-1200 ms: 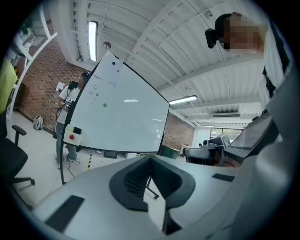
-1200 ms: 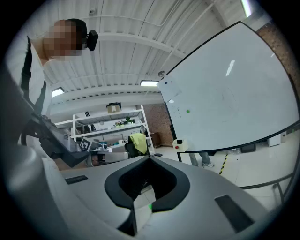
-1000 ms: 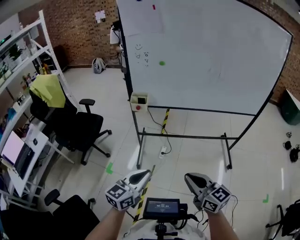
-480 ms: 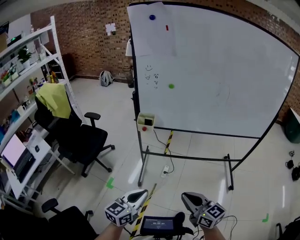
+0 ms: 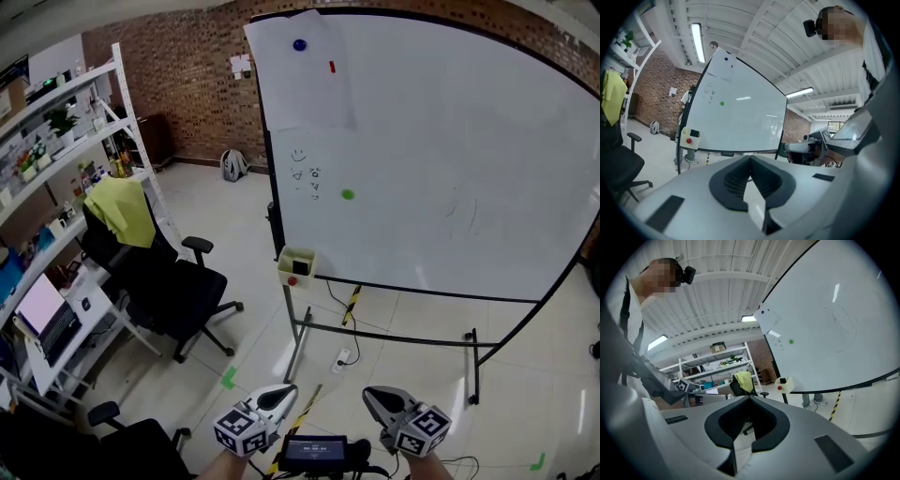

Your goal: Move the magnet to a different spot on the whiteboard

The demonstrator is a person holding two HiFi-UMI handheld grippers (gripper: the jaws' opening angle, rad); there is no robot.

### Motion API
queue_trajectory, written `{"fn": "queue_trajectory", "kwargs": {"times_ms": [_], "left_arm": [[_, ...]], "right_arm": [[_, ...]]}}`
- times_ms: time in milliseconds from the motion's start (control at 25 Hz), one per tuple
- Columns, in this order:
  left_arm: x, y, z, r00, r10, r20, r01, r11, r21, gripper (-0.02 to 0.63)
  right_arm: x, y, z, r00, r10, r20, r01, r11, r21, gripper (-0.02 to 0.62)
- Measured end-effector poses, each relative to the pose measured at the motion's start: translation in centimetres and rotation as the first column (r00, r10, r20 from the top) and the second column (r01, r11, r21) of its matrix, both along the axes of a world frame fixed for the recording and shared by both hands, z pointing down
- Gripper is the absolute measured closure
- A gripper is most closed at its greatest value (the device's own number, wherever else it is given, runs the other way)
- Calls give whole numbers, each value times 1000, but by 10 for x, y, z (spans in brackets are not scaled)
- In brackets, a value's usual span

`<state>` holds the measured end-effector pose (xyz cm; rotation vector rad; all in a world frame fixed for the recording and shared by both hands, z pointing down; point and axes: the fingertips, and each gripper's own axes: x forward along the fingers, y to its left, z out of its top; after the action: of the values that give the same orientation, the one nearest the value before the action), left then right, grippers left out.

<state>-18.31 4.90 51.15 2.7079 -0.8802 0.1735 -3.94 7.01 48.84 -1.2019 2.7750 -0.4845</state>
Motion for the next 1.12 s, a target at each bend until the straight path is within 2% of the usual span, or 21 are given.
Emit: {"fn": "queue_trajectory", "kwargs": {"times_ms": [160,440,720,880,1120], "left_arm": [[32,-25,-2,1000,-27,-3,26,1000,-7,583],[100,-64,3,1000,-23,10,23,999,-41,583],[150,-97,2,997,-80,12,80,995,-62,583],[160,-104,-1,992,-124,19,125,990,-58,583],[144,-110,3,979,-198,45,201,977,-66,583]], "right_arm": [[35,-25,0,1000,-8,-9,8,1000,11,580],[101,-56,14,999,26,24,-26,1000,-4,580],[159,-76,24,999,42,16,-41,999,-15,580],[174,-89,23,1000,12,-14,-12,1000,-6,580],[172,-114,9,999,-27,-42,29,998,55,579]]}}
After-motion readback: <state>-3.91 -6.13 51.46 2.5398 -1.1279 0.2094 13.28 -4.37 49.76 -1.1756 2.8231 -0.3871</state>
